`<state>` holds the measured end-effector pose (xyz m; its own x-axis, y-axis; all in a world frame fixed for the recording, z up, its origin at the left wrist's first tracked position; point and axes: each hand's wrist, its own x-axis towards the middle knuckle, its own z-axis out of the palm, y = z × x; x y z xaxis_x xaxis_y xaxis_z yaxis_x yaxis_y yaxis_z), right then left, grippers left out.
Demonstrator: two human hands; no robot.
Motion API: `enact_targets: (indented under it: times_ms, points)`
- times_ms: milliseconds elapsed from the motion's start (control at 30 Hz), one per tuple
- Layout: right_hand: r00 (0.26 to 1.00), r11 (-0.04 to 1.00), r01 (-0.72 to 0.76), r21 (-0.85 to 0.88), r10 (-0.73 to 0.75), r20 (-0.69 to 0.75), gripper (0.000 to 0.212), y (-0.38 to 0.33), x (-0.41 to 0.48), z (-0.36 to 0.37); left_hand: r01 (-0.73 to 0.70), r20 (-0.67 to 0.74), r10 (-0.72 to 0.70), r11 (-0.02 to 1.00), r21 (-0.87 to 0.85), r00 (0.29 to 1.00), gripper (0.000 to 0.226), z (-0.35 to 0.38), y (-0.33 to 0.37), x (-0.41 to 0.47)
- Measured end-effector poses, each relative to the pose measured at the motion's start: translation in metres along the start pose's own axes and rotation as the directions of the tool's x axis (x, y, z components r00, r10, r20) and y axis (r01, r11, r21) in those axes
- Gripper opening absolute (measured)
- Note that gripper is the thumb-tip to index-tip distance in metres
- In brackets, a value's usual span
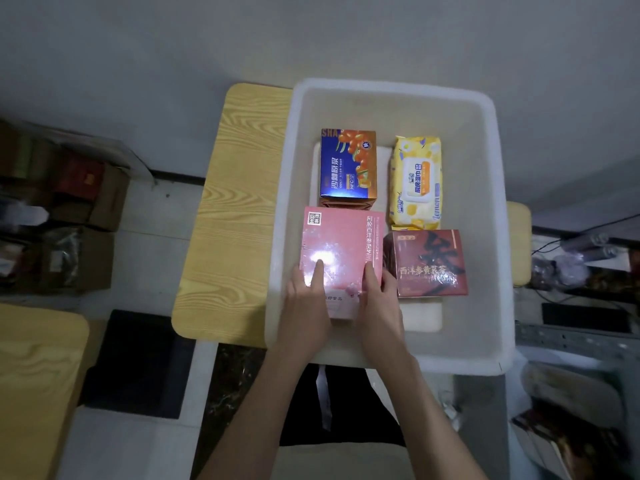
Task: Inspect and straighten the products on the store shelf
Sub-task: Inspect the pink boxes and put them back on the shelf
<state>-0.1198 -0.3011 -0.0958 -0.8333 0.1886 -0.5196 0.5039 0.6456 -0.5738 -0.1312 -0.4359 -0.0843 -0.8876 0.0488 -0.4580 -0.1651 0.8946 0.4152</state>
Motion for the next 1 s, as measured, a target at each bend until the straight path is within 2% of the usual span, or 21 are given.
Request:
enact_targets:
  times_ms: [67, 167, 233, 300, 367, 567, 733, 833, 1000]
  points:
    - [1.000, 0.999, 0.000, -0.044, 0.002, 0.029, 0.069, -0.002, 0.001, -0.004, 0.025, 0.042, -0.024, 0.999, -0.027, 0.999, 0.084, 0.003, 0.000, 0.003]
    - [0.999, 0.997, 0.008, -0.077, -0.005, 0.041, 0.060, 0.004, 0.006, -0.005, 0.071, 0.088, -0.064, 0.994, -0.077, 0.994, 0.076, 0.008, -0.002, 0.009]
    - [1.000, 0.989, 0.008, -0.148, -0.010, -0.007, 0.051, 0.007, 0.009, -0.003, 0.078, 0.095, -0.068, 0.991, -0.104, 0.993, 0.072, 0.011, -0.004, 0.011]
    - [1.000, 0.985, 0.025, -0.173, -0.025, -0.003, 0.059, 0.006, 0.007, -0.004, 0.078, 0.108, -0.066, 0.990, -0.113, 0.992, 0.070, 0.013, -0.007, 0.014]
    - [1.000, 0.978, -0.007, -0.209, 0.004, -0.013, 0.064, 0.006, 0.010, -0.005, 0.084, 0.112, -0.071, 0.990, -0.116, 0.991, 0.070, 0.015, -0.008, 0.016]
    - [0.999, 0.955, -0.028, -0.295, 0.038, 0.029, 0.060, 0.000, 0.012, -0.005, 0.105, 0.071, -0.097, 0.987, -0.119, 0.993, 0.074, 0.017, -0.006, 0.022]
    - [1.000, 0.928, -0.014, -0.372, 0.009, -0.013, 0.061, -0.005, 0.014, -0.007, 0.115, 0.042, -0.113, 0.993, -0.035, 0.993, 0.074, 0.019, -0.001, 0.021]
    - [1.000, 0.925, 0.000, -0.381, 0.005, 0.010, 0.063, -0.004, 0.016, -0.007, 0.113, 0.021, -0.114, 0.993, 0.045, 0.993, 0.072, 0.017, 0.005, 0.020]
    - [0.999, 0.928, 0.006, -0.372, 0.013, 0.049, 0.070, -0.002, 0.018, -0.006, 0.120, 0.028, -0.122, 0.991, 0.066, 0.992, 0.068, 0.018, 0.007, 0.022]
